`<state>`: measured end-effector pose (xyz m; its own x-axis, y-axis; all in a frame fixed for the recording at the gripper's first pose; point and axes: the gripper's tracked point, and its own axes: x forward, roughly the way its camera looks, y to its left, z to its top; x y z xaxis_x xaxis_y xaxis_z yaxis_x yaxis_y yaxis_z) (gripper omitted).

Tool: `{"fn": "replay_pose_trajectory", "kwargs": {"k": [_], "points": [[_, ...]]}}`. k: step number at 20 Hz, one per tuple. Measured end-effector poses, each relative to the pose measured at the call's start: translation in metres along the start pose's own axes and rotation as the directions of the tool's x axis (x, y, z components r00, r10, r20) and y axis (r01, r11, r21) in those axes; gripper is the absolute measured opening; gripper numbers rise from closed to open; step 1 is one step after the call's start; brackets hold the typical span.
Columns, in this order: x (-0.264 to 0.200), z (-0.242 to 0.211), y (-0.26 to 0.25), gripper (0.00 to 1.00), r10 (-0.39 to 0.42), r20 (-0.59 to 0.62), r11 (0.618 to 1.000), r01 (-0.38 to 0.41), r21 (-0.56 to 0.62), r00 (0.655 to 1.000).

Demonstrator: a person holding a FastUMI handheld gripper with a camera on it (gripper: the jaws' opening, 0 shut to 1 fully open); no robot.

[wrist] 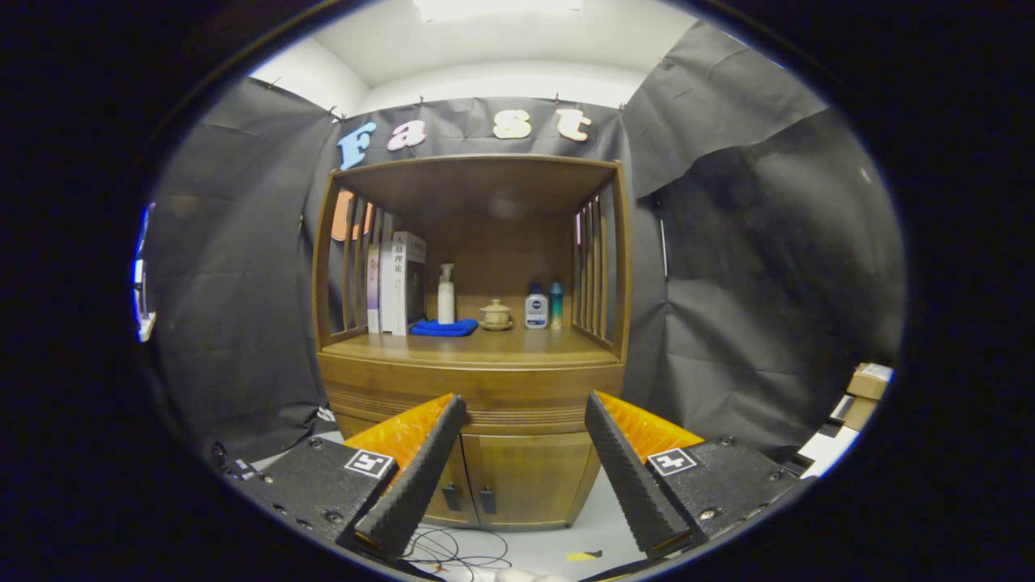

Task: Pull open the drawer, take out the items inside it, and place them on the countertop above the cabinet.

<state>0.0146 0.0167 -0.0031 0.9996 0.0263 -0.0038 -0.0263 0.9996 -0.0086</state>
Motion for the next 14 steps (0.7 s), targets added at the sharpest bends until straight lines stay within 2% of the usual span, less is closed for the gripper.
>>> {"fn": "replay_pose_trajectory", "kwargs": {"k": [7,14], "points": [[0.066,-0.018,0.043,0.99,0.041,-0.01,0.999,-0.041,0.02,0.999],[0.153,-0.055,0.083,0.99,0.063,-0.05,0.997,-0.064,-0.033,0.997]]}}
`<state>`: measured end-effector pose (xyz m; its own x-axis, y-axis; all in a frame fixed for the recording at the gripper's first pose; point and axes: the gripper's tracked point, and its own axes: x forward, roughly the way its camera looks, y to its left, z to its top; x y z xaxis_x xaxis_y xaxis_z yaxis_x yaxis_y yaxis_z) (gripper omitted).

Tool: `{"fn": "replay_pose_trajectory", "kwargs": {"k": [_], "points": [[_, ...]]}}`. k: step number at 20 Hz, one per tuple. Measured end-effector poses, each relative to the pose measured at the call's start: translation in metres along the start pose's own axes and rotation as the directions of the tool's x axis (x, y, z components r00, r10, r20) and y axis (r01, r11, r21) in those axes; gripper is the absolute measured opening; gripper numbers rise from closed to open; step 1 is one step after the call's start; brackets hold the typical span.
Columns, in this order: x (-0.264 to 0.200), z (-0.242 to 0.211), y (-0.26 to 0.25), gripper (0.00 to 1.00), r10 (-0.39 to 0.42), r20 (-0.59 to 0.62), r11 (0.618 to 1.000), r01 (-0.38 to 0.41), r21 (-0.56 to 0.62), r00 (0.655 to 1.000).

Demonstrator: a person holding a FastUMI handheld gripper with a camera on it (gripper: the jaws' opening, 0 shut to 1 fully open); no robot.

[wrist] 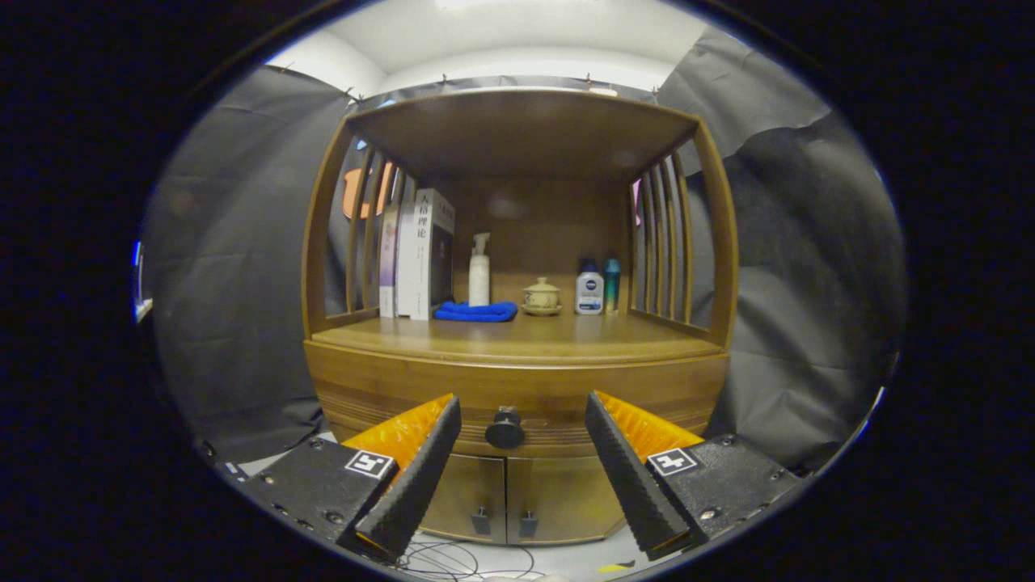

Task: Pull open the drawer, take out the items inside it, and place them on the countertop above the cabinet.

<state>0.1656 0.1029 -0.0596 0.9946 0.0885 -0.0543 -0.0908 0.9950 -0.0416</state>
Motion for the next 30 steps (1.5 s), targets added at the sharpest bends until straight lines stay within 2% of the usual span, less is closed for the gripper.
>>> {"fn": "replay_pose_trajectory", "kwargs": {"k": [2,9,14,18,23,30], "points": [[0.021,-0.014,0.006,0.99,-0.003,-0.029,1.0,0.003,-0.011,1.0],[0.065,-0.051,0.023,0.87,-0.016,-0.104,1.0,0.016,0.002,0.994],[0.079,-0.056,0.007,0.67,-0.066,-0.111,0.998,0.067,0.008,0.992],[0.082,-0.057,0.004,0.45,-0.062,-0.107,0.998,0.062,-0.004,0.992],[0.079,-0.057,0.004,0.37,-0.058,-0.129,0.998,0.058,-0.007,0.99],[0.044,-0.062,0.006,0.36,-0.038,-0.135,0.999,0.038,-0.002,0.99]]}}
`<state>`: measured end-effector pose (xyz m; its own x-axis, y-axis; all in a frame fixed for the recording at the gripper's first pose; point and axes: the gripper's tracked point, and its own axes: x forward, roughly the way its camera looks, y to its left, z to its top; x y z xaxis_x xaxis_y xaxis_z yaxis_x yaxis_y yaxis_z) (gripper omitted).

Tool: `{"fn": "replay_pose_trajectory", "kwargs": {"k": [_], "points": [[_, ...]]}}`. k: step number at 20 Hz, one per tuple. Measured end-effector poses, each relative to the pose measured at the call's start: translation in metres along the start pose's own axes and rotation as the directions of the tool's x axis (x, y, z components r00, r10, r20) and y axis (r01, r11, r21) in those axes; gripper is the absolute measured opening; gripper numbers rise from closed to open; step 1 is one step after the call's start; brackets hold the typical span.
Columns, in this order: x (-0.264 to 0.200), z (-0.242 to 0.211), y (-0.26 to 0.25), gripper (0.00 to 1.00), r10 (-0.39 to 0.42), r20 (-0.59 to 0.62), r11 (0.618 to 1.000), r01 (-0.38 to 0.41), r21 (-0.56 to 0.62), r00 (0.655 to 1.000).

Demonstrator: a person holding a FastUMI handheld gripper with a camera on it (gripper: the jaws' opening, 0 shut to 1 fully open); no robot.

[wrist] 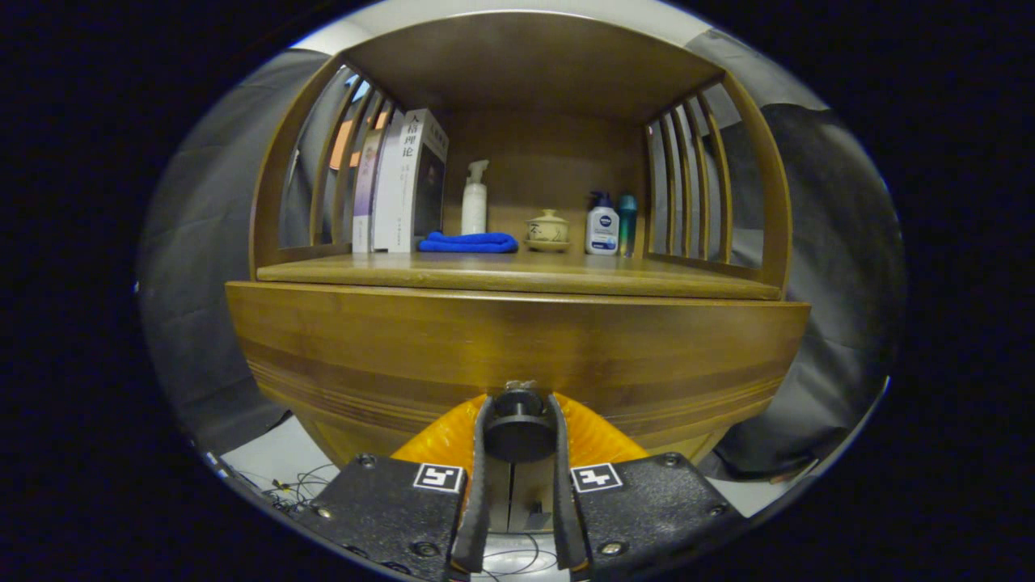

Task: Pull open the drawer, take out the items inside it, and place them on the countertop above the cabinet.

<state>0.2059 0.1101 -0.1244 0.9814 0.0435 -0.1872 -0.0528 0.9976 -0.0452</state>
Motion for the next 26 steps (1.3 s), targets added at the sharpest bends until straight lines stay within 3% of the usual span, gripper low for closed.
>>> {"fn": "replay_pose_trajectory", "kwargs": {"k": [10,26], "points": [[-0.064,-0.017,0.001,0.35,0.019,-0.003,1.0,-0.019,0.008,1.0],[-0.109,-0.038,0.002,0.35,0.018,0.002,1.0,-0.018,0.0,1.0]]}}
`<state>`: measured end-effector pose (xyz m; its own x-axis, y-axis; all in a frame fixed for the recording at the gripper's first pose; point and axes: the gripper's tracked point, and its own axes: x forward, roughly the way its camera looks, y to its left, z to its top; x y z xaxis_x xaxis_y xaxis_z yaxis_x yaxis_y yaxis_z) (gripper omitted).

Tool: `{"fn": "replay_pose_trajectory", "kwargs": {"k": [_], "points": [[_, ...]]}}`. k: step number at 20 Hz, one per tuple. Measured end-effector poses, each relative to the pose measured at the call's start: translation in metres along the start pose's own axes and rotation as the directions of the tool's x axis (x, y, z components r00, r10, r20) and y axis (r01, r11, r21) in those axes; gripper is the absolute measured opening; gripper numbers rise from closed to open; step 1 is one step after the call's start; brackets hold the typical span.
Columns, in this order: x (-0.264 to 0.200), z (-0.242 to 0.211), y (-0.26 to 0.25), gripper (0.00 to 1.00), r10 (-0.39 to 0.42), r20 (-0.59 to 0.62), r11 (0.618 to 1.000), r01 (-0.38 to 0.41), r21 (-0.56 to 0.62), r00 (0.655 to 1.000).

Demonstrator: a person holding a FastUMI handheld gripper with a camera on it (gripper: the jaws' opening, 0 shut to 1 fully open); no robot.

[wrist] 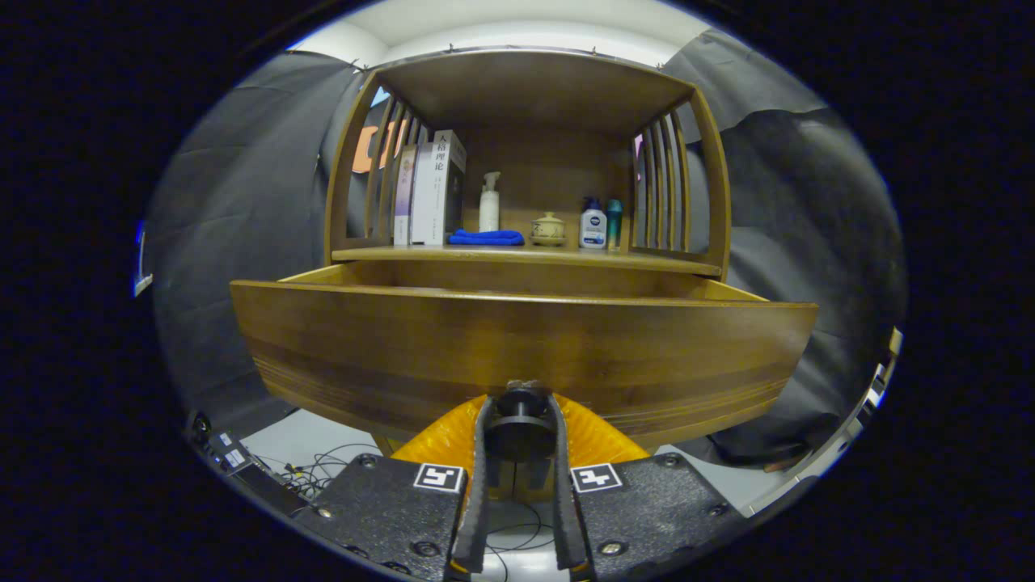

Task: Pull open the drawer, take out the items inside it, and place them on the countertop above the cabinet.

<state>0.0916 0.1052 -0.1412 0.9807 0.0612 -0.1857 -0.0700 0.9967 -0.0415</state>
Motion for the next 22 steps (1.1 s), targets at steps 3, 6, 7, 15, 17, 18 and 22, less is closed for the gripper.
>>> {"fn": "replay_pose_trajectory", "kwargs": {"k": [3,6,7,15,17,18,22], "points": [[0.0,0.0,0.001,0.36,0.005,0.018,1.0,-0.004,-0.014,1.0],[-0.01,0.004,0.003,0.56,0.039,0.037,0.999,-0.038,-0.029,0.999],[-0.019,0.009,0.003,0.65,0.06,0.049,0.998,-0.059,-0.037,0.997],[-0.054,0.101,-0.058,1.0,0.004,0.147,0.997,-0.016,0.079,0.989],[-0.046,0.136,-0.068,1.0,0.007,0.168,0.996,-0.023,0.09,0.986],[-0.039,0.151,-0.072,1.0,0.012,0.169,0.996,-0.027,0.089,0.986],[0.005,0.196,-0.066,1.0,0.035,0.072,0.995,-0.042,0.093,0.997]]}}
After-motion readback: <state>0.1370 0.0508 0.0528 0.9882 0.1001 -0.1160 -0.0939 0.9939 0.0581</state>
